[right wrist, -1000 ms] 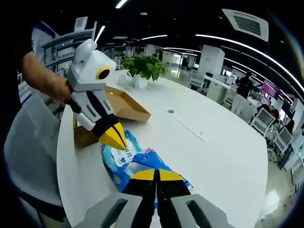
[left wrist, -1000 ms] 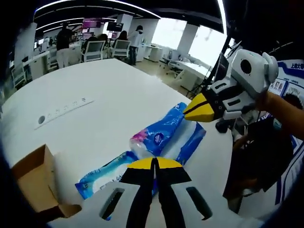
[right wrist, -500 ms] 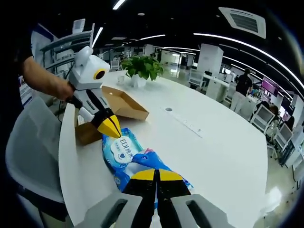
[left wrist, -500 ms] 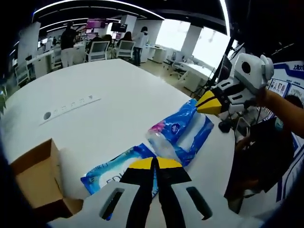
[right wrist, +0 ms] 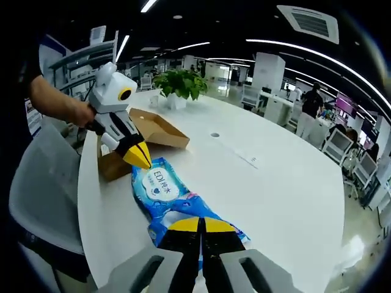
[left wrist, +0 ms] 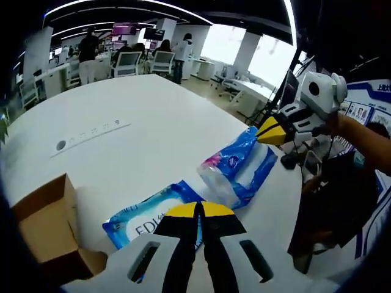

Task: Operate the shoe box by opening the lid, removing the specified soft item, and placing it in the target area until the item is outside and the box remains undamaged.

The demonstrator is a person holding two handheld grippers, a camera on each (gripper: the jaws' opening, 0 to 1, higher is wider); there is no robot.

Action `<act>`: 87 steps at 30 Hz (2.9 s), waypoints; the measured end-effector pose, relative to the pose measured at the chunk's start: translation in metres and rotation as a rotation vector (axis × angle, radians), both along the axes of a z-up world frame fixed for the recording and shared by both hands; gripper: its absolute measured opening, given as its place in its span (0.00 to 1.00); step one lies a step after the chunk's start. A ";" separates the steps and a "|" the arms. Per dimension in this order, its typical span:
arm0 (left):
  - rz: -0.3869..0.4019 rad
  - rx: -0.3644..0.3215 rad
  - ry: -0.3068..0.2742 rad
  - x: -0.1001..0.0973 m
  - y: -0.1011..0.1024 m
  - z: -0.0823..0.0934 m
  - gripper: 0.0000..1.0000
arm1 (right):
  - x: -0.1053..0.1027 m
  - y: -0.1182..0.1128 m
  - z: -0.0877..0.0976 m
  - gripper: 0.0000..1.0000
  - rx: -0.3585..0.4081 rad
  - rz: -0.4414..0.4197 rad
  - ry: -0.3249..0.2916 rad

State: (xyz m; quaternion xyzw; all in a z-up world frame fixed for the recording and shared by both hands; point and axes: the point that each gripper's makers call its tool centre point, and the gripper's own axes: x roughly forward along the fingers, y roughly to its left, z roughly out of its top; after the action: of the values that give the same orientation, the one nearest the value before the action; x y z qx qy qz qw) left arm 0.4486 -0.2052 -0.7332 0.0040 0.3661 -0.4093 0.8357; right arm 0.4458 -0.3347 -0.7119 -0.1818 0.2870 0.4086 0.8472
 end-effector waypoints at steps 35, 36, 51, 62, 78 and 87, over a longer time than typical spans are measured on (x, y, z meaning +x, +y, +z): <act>0.120 -0.004 -0.050 0.005 0.072 0.018 0.00 | 0.034 -0.024 -0.074 0.00 -0.191 0.070 0.033; 0.122 -0.004 -0.051 0.005 0.074 0.018 0.00 | 0.035 -0.023 -0.074 0.00 -0.185 0.062 0.040; 0.187 0.000 -0.064 0.005 0.117 0.021 0.02 | 0.039 -0.026 -0.073 0.04 -0.139 -0.069 0.061; 0.221 -0.001 -0.089 0.004 0.142 0.026 0.12 | 0.033 -0.039 -0.055 0.37 -0.039 -0.164 0.050; 0.279 0.002 -0.103 0.002 0.178 0.030 0.21 | -0.003 -0.044 -0.095 0.56 -0.098 -0.174 0.125; 0.325 0.007 -0.099 -0.008 0.204 0.028 0.22 | -0.012 -0.039 -0.116 0.57 -0.130 -0.202 0.152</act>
State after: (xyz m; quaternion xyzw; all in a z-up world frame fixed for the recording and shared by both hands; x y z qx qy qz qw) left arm 0.4406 -0.0012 -0.7047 -0.0319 0.3217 -0.2669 0.9079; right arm 0.4339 -0.3735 -0.8276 -0.1751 0.3933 0.3144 0.8461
